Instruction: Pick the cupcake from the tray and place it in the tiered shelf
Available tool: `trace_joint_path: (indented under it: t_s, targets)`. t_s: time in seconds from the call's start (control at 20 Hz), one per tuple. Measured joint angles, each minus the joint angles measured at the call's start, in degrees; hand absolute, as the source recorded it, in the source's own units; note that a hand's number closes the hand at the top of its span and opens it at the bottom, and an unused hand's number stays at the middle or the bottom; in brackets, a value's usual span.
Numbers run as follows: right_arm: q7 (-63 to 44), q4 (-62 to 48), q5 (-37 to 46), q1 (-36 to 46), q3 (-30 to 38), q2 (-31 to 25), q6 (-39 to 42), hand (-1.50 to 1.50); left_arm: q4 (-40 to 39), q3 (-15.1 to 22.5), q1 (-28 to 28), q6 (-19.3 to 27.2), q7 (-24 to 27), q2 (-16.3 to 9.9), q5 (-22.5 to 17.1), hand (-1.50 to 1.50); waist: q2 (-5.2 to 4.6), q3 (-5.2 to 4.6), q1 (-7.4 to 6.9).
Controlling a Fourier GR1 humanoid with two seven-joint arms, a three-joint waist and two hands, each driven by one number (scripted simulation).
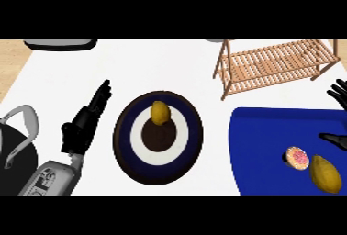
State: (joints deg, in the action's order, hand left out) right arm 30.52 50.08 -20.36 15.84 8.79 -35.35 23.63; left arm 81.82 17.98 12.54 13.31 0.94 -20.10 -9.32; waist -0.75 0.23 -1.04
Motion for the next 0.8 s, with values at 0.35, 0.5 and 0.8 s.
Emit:
trace_joint_path:
  t_s: [0.35,0.5,0.8]
  targets:
    - [3.06,-1.84,8.79,2.23,-5.37,-8.77,8.04,-1.5,-0.99,-0.08,0.5,0.36,-0.39,1.76,0.83,0.0,0.38,-0.11,0.16]
    - [1.14,0.66,11.09,3.27,-7.11,-11.73,9.25,-1.5,-0.98,-0.45,-0.45,0.11,-0.1,1.81,1.16,0.0,0.58,-0.18,0.44]
    - [-2.49,10.44,16.83,3.07,-11.7,-16.99,10.75,-1.5,-1.26,-1.41,0.02,-0.13,-0.63,2.3,1.63,0.0,0.88,-0.27,1.22]
